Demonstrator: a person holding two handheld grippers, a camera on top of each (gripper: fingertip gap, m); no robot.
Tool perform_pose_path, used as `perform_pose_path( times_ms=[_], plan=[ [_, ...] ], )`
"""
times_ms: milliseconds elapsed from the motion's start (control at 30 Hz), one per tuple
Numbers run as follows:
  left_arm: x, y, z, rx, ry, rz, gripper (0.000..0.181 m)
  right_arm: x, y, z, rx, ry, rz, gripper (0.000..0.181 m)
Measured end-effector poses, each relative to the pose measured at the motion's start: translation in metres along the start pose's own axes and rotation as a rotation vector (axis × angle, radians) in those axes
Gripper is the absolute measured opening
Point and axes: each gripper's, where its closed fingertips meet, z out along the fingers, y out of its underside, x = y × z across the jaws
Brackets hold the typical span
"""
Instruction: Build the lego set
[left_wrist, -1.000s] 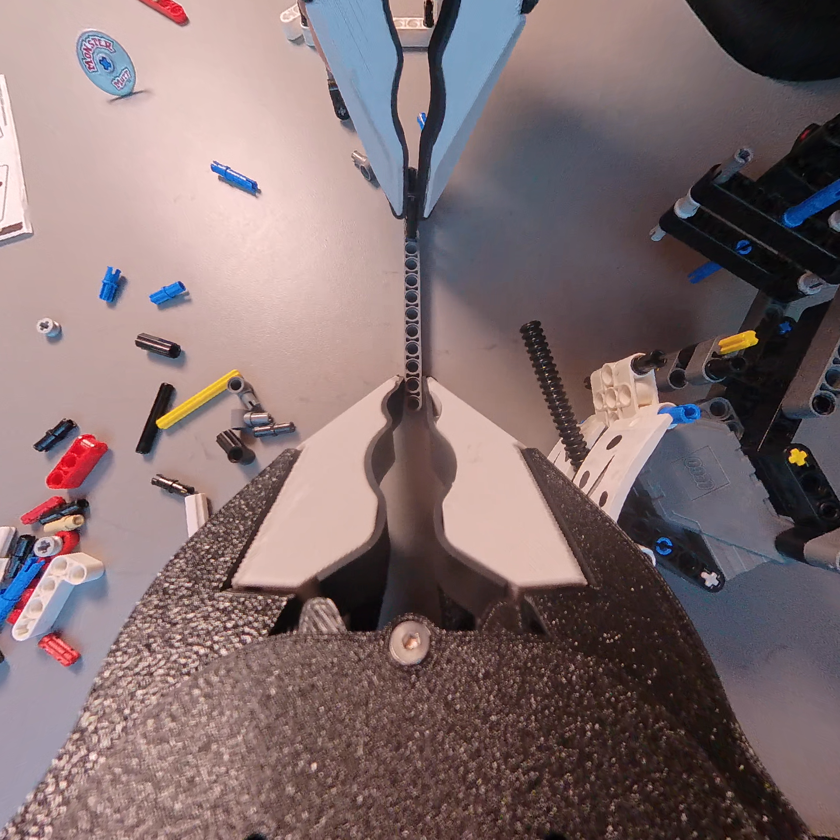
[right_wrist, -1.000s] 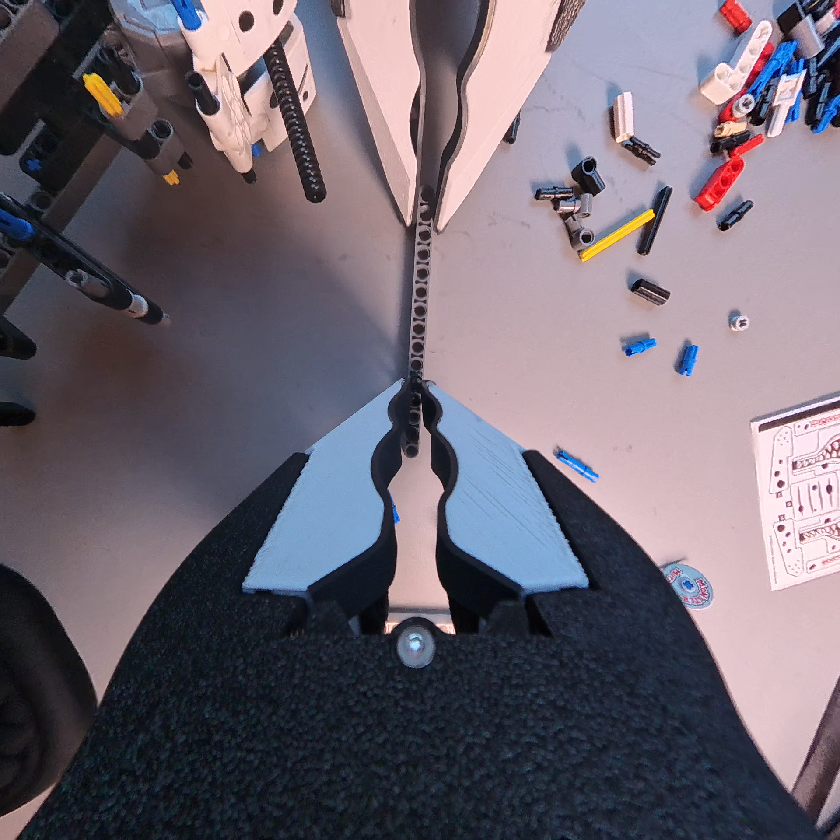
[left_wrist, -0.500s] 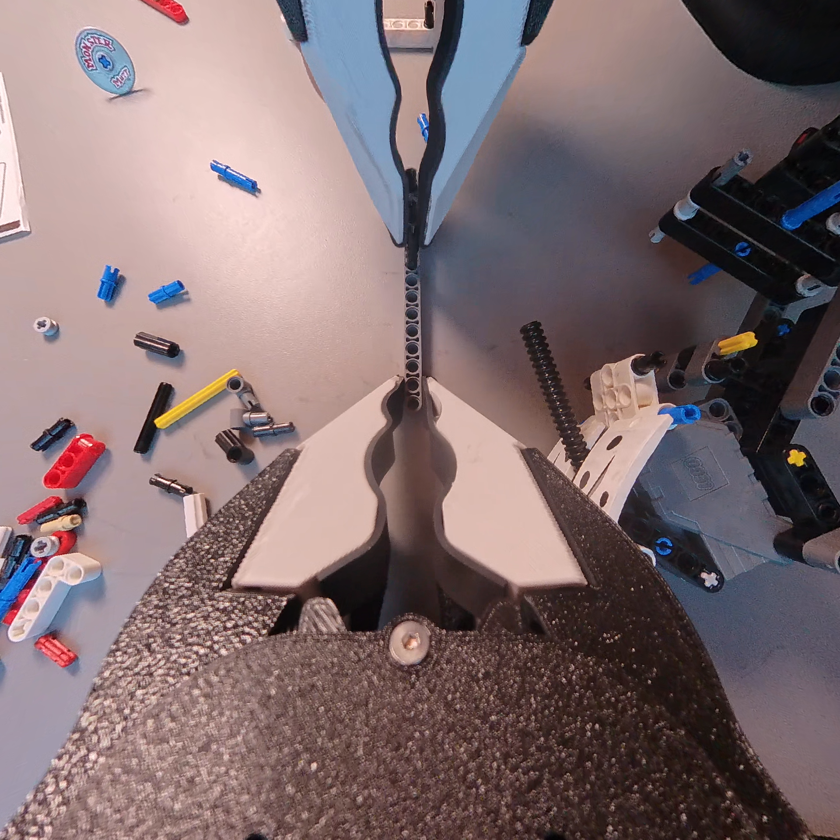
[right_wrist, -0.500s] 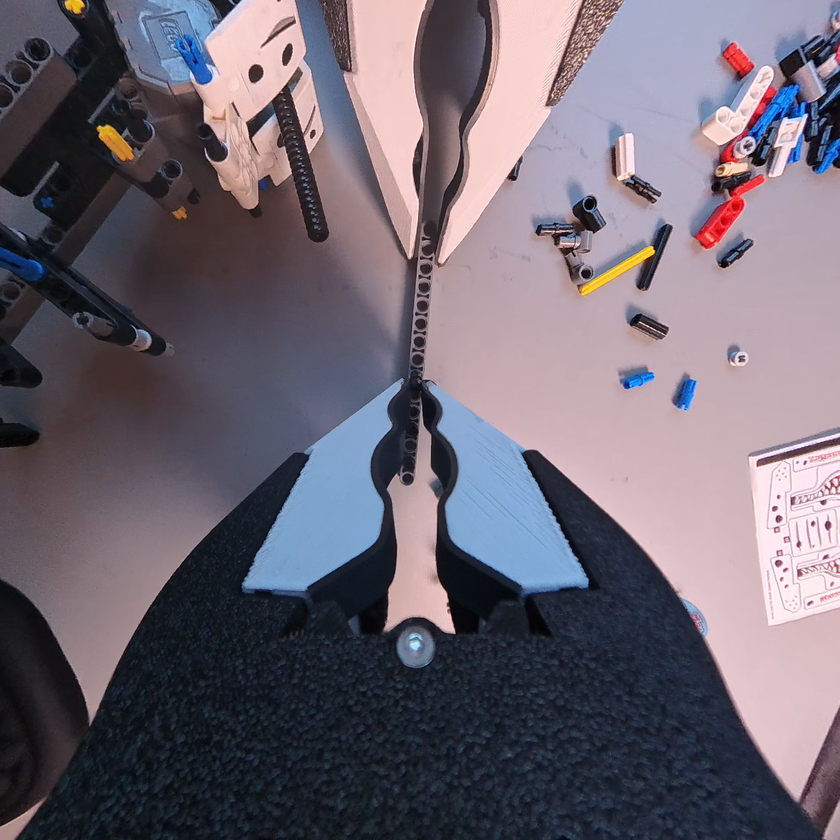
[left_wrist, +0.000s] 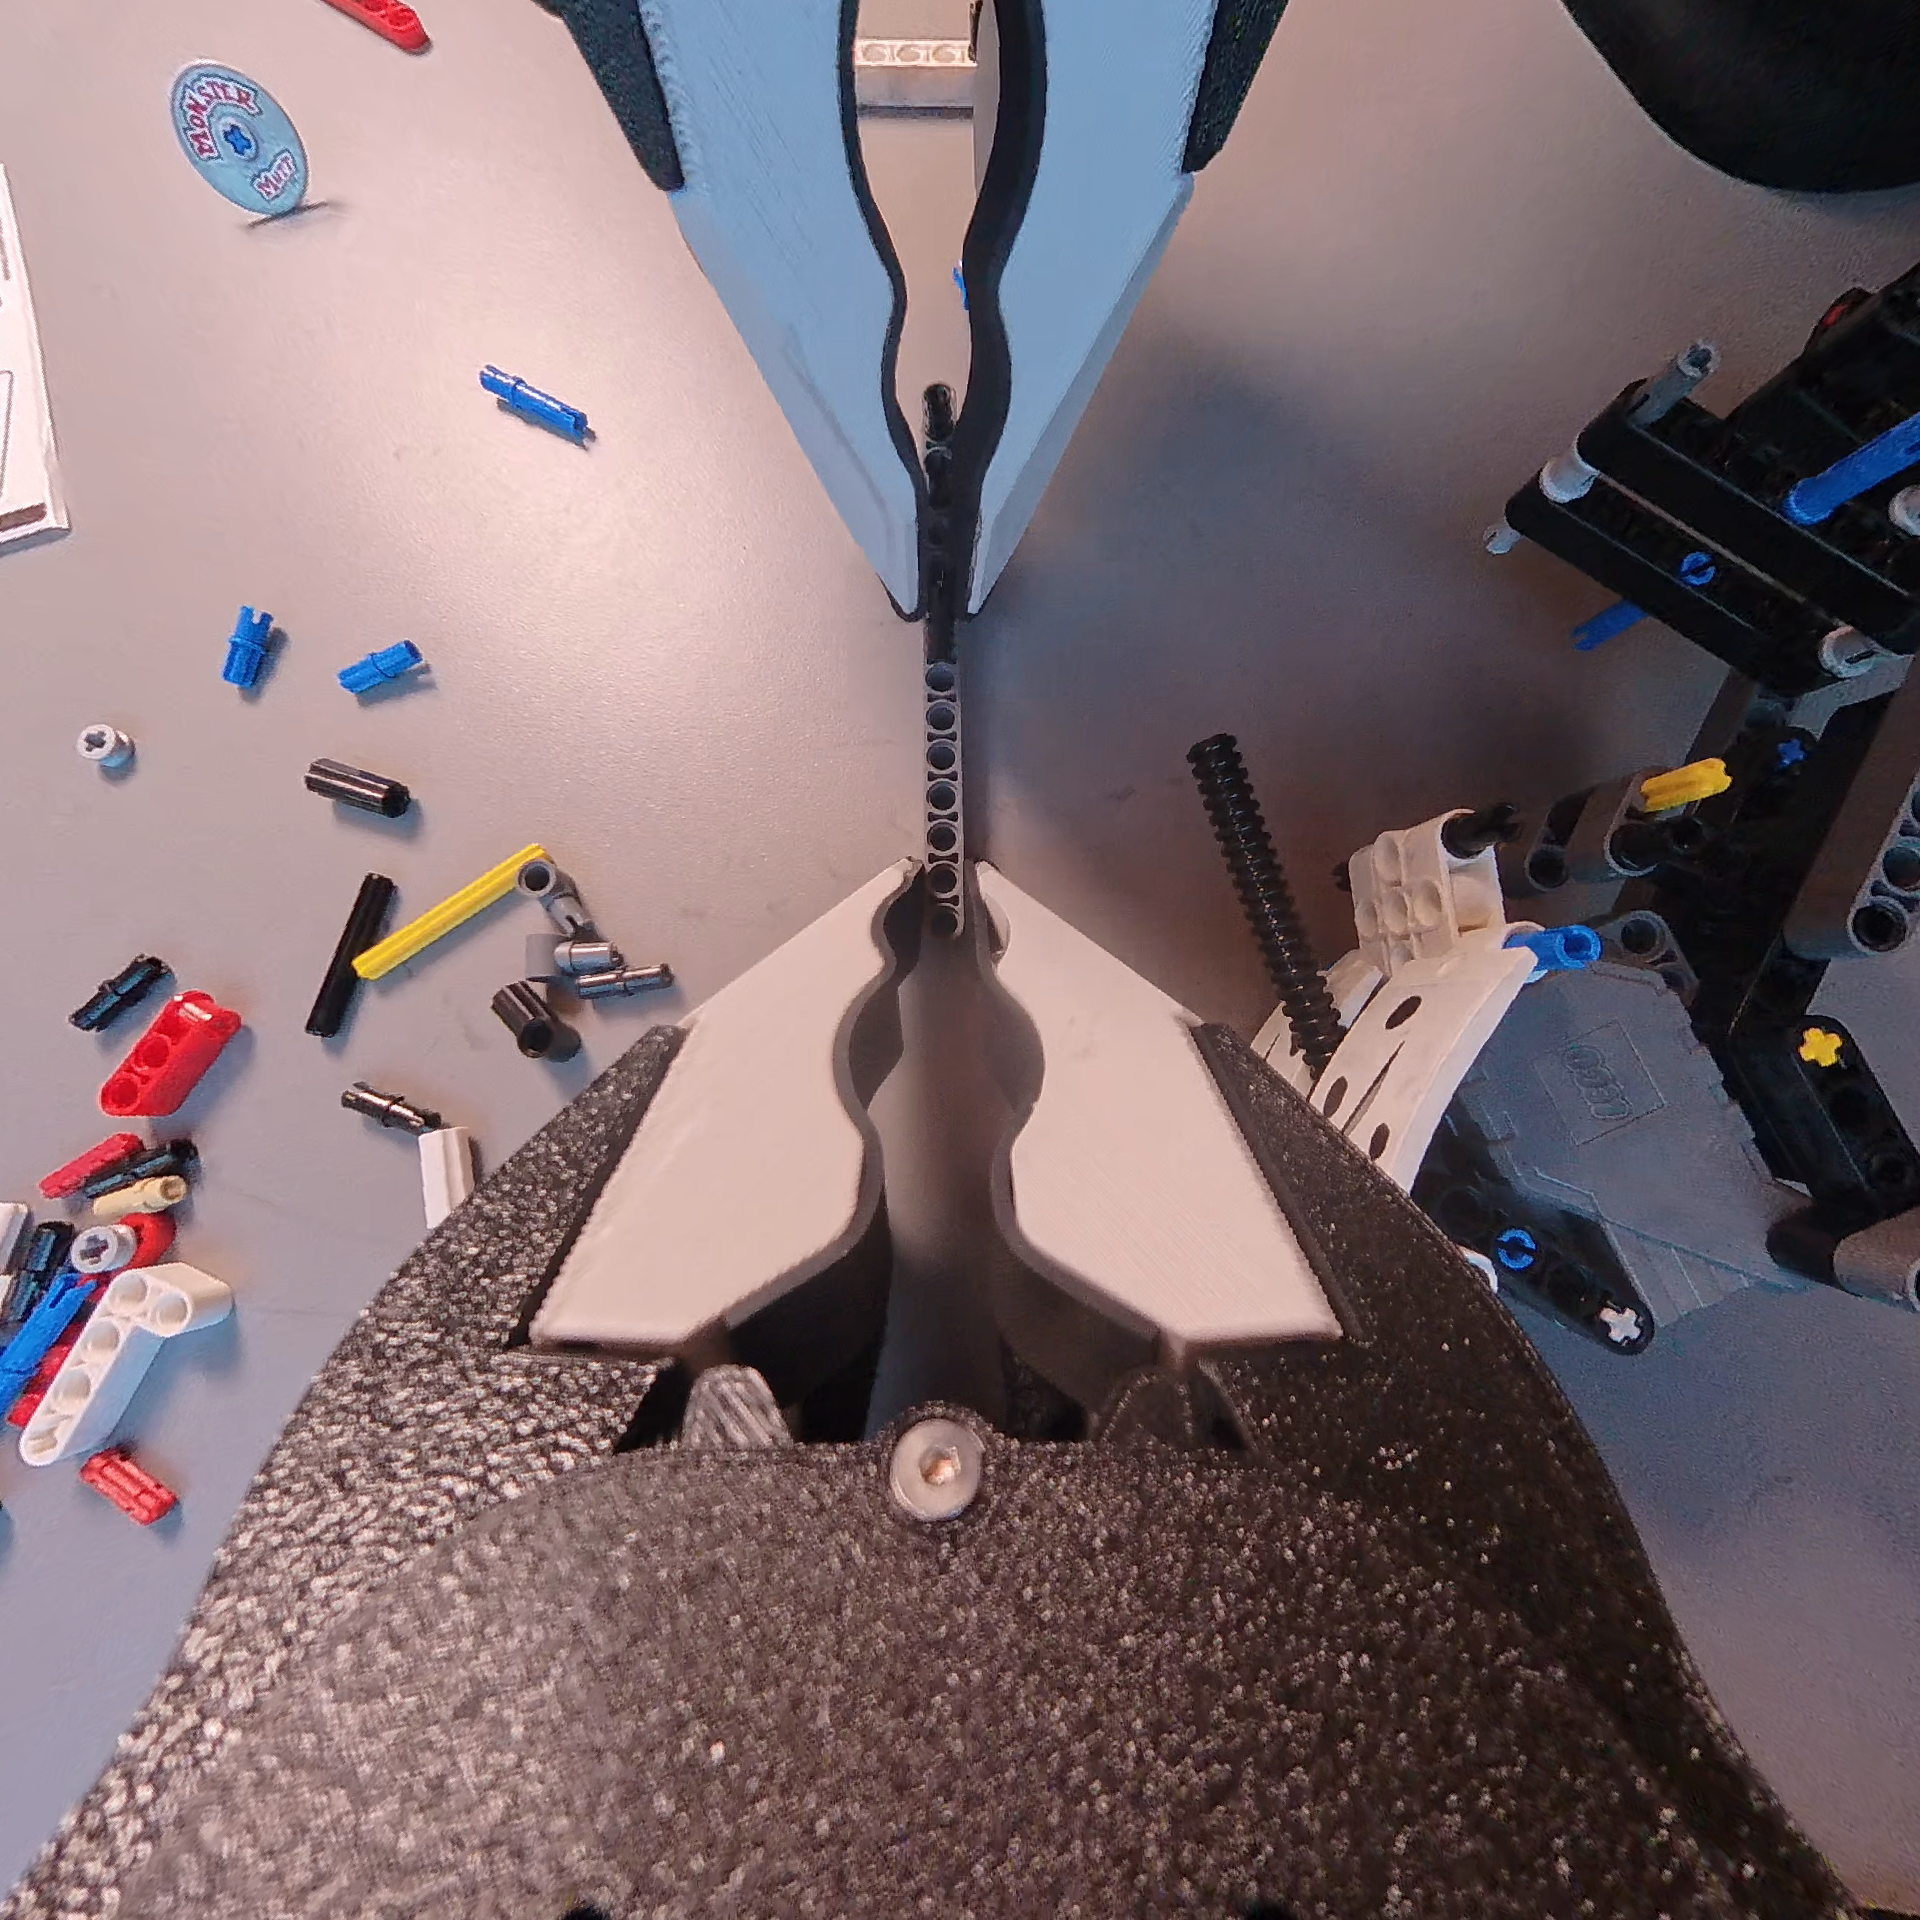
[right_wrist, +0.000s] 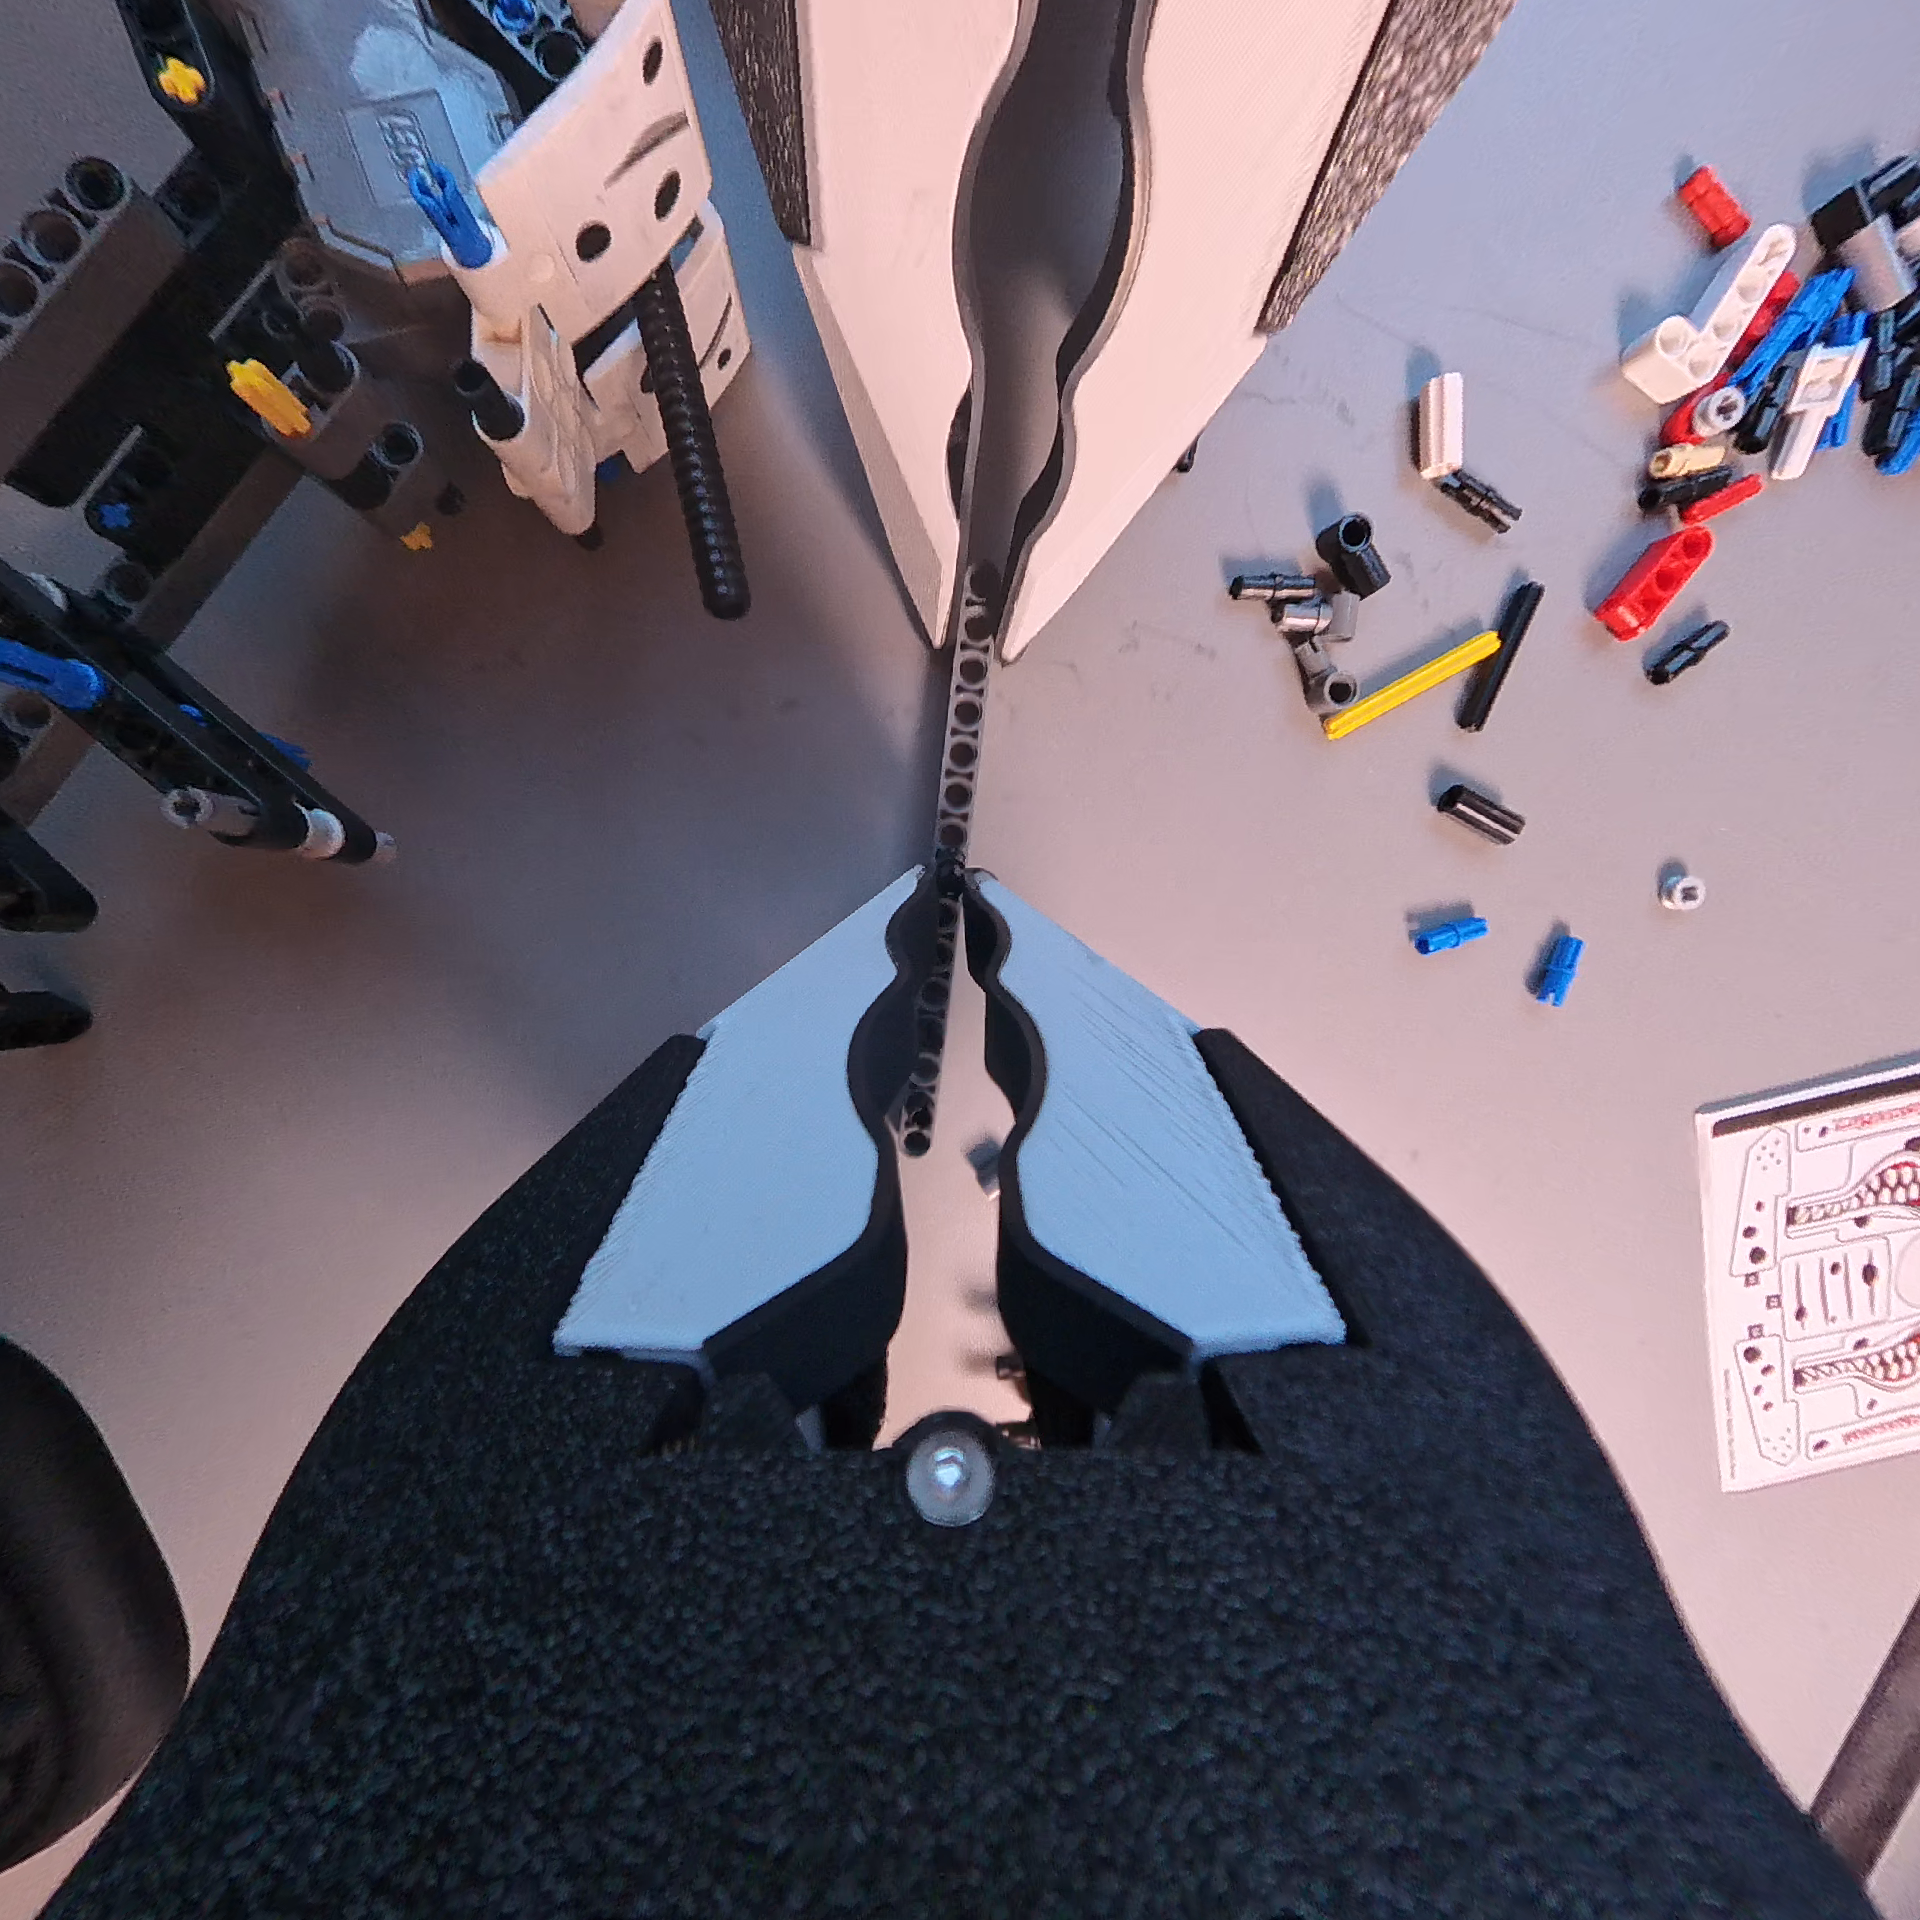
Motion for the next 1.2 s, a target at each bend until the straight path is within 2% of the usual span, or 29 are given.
perform_pose_path(
  times_ms=[400, 767, 1000, 1200],
  plan=[
    [0.000, 0.000, 0.000, -0.001, 0.000, 0.000, 0.007, 0.001, -0.013, 0.004, 0.003, -0.020, -0.021, 0.003],
    [0.000, 0.000, 0.000, 0.009, 0.012, -0.011, 0.007, 0.001, -0.010, 0.007, -0.114, -0.055, -0.083, 0.004],
    [0.000, 0.000, -0.001, 0.028, 0.073, -0.082, 0.008, 0.000, -0.011, 0.008, -0.232, -0.048, -0.249, 0.004],
    [-0.001, 0.001, -0.001, 0.022, 0.059, -0.073, 0.008, 0.000, -0.012, 0.009, -0.341, -0.098, -0.385, 0.004]
  ],
)
